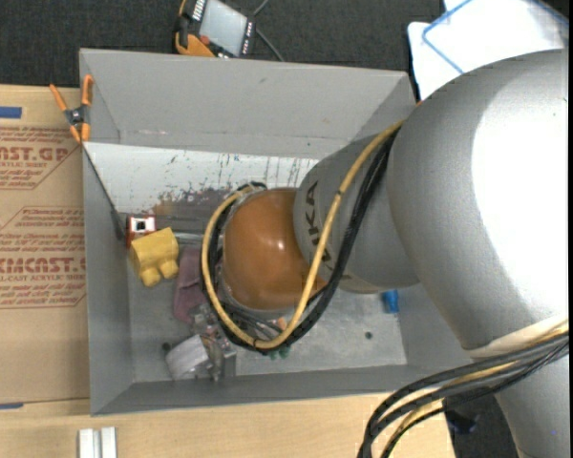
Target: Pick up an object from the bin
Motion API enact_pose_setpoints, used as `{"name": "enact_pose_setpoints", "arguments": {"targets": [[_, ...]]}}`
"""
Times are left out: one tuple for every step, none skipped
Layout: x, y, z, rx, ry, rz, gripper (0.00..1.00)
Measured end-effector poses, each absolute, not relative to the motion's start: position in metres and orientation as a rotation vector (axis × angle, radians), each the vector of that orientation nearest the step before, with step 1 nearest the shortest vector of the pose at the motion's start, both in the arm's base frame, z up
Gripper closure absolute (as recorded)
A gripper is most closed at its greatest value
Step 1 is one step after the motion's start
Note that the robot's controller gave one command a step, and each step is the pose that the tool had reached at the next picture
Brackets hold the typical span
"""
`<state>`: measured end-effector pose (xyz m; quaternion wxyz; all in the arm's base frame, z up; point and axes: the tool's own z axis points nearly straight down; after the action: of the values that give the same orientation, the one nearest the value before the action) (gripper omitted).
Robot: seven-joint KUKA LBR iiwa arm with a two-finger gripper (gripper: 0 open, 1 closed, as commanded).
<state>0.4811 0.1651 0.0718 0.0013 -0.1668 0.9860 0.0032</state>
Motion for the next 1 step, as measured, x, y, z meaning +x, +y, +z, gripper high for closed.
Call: {"name": "enact_pose_setpoints", "arguments": {"targets": [[0.4886,0.1749,0.3049,-0.57,3.078,0.012,1.0]]}}
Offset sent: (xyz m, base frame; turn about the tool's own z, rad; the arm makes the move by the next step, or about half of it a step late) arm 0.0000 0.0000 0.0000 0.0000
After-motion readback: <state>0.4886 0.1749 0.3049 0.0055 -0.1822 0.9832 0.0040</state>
